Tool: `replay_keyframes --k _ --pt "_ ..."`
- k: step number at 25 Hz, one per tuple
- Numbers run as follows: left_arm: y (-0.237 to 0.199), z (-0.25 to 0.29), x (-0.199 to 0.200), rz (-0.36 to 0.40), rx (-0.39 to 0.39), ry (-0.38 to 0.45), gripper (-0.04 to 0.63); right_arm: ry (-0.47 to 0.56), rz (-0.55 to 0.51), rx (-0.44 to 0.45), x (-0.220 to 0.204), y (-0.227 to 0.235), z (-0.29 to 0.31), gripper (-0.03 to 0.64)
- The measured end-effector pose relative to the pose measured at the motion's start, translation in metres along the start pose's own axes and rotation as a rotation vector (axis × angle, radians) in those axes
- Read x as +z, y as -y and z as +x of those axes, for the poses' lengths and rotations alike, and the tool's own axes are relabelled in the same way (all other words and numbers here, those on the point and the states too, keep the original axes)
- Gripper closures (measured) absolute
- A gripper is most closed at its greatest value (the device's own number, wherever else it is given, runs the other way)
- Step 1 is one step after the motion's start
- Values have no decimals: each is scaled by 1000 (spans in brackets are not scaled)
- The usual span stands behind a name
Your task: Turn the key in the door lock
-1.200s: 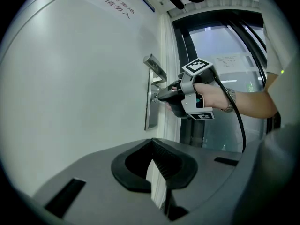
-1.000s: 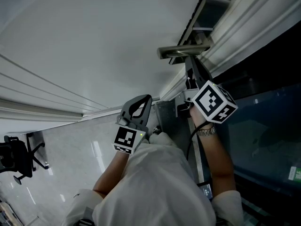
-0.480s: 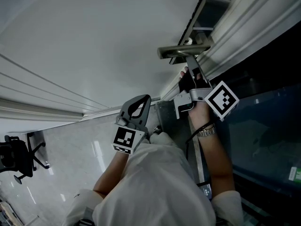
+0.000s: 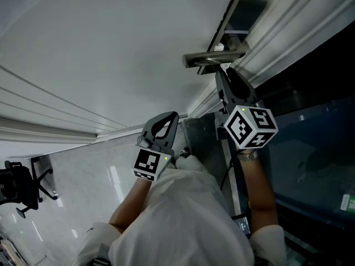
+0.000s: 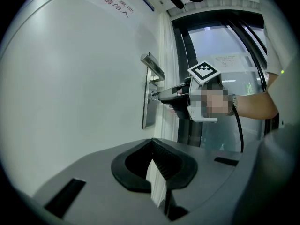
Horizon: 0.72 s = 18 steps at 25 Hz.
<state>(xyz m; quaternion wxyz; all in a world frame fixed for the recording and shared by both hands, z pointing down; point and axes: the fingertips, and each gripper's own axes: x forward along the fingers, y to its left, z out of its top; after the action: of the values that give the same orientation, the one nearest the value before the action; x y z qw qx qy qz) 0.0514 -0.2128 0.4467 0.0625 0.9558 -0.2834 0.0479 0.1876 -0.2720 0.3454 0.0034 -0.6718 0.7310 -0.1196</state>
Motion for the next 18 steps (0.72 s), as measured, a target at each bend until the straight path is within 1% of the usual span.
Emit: replay_keyframes --k 3,8,12,16,18 --pt "2 0 -1 0 -5 -1 589 -39 -234 -64 2 2 -1 514" --pt "7 0 0 2 -10 4 589 -108 -567 -141 6 6 1 514" --pt "7 -3 2 2 -5 7 589 -167 -810 -186 6 5 2 479" --pt "8 -3 2 3 -4 11 589 -155 -1138 -247 8 1 4 469" --pt "8 -3 2 3 -5 12 589 -160 -1280 -261 8 -4 5 469"
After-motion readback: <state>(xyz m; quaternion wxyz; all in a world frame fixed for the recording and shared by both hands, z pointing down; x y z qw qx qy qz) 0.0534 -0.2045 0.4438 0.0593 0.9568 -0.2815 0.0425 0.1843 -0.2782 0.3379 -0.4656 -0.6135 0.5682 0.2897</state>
